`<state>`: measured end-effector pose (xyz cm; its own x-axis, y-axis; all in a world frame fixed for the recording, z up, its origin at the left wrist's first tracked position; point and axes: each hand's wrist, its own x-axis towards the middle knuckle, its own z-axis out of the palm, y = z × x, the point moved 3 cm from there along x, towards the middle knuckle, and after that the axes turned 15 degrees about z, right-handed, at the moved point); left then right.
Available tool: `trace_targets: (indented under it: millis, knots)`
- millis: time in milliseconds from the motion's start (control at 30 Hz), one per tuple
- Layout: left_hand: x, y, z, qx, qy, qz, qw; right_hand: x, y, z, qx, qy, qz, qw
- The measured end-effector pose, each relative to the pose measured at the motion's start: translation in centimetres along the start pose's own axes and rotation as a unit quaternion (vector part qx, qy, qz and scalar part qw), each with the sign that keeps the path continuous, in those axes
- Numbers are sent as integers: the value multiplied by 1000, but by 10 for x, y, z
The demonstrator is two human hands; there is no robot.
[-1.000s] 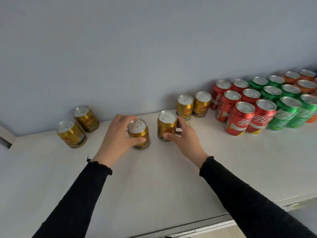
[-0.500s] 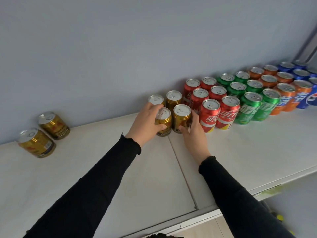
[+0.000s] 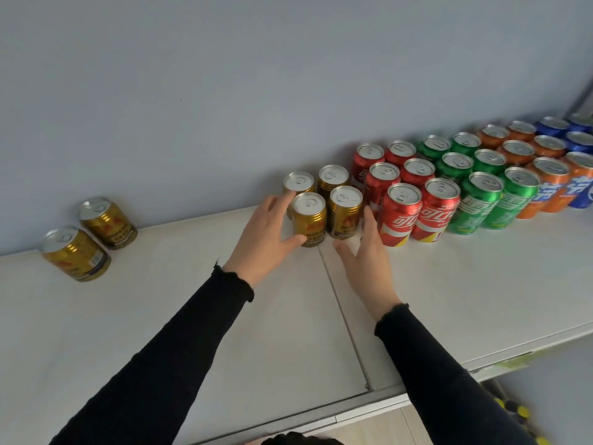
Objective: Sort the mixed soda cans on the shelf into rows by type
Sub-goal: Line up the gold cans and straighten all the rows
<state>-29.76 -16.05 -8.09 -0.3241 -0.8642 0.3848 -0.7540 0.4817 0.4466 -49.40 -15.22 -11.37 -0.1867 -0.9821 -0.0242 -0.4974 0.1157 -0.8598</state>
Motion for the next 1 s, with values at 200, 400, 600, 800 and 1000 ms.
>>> trace_targets:
  millis: [200, 400, 600, 800, 1000]
  knots:
    - [-92, -31, -52, 53, 100, -44, 993, -54, -50, 44, -52, 16, -215, 975]
    - [-164, -81, -124, 123, 199, -108, 966, -73, -117, 158, -34, -150, -246, 957]
    - [-198, -140, -178, 170, 255, -209, 928, -71, -170, 271, 17, -260, -141, 955]
    - [-192, -193, -187, 52, 157, -282, 945, -53, -199, 339, 32, -266, -72, 961]
    - [-214, -197, -197, 18, 158, -287, 945, -44, -203, 365, -4, -237, -75, 969]
